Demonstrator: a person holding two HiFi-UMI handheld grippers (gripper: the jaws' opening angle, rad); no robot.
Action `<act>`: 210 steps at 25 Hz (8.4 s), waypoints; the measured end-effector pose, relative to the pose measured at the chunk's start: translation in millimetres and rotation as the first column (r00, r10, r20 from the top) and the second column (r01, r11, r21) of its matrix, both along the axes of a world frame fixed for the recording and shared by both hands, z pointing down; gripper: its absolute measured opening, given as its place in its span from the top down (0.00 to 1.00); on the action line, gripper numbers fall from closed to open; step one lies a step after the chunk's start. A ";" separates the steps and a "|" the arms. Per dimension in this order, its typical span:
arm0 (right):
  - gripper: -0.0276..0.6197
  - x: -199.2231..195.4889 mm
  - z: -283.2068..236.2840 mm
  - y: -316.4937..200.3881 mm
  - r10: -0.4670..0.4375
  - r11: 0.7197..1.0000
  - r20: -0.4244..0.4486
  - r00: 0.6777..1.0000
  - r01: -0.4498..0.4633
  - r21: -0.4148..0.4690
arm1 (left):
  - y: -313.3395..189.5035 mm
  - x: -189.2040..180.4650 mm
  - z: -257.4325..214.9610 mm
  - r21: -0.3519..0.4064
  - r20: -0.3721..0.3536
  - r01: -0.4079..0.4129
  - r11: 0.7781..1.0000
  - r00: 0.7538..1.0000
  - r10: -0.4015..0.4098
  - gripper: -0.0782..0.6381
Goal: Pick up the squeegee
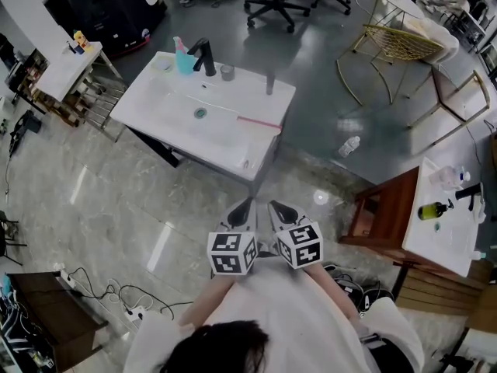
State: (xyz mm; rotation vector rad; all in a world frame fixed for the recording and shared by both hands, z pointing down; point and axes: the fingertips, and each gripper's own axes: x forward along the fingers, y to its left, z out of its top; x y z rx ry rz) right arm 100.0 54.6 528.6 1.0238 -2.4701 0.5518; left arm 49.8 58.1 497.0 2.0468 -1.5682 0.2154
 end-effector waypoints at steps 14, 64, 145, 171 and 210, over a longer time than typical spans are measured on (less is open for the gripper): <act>0.91 7.5 -0.2 -11.3 -0.008 1.000 0.023 1.000 0.009 -0.026 | -14.8 3.9 -5.2 0.010 0.002 0.012 1.000 1.000 -0.012 0.85; 0.91 -40.6 21.9 -164.2 0.031 0.990 -0.055 0.998 -0.039 -0.139 | -171.0 -47.7 12.4 -0.038 0.005 -0.088 0.995 0.996 0.088 0.85; 0.65 -83.0 85.8 -253.6 -0.859 0.479 -0.158 0.488 0.654 -0.585 | -252.2 -114.4 46.1 -0.138 0.049 -0.108 0.985 0.992 0.116 0.85; 0.90 -81.4 56.5 -228.7 -0.816 0.368 0.181 0.549 0.735 -0.569 | -250.1 -128.5 36.5 -0.123 0.033 -0.079 0.989 0.996 0.084 0.85; 0.90 -104.7 -49.0 -315.5 -0.197 0.980 0.063 0.978 0.196 0.022 | -268.4 -119.4 -25.7 0.088 0.047 -0.122 0.989 0.992 0.118 0.85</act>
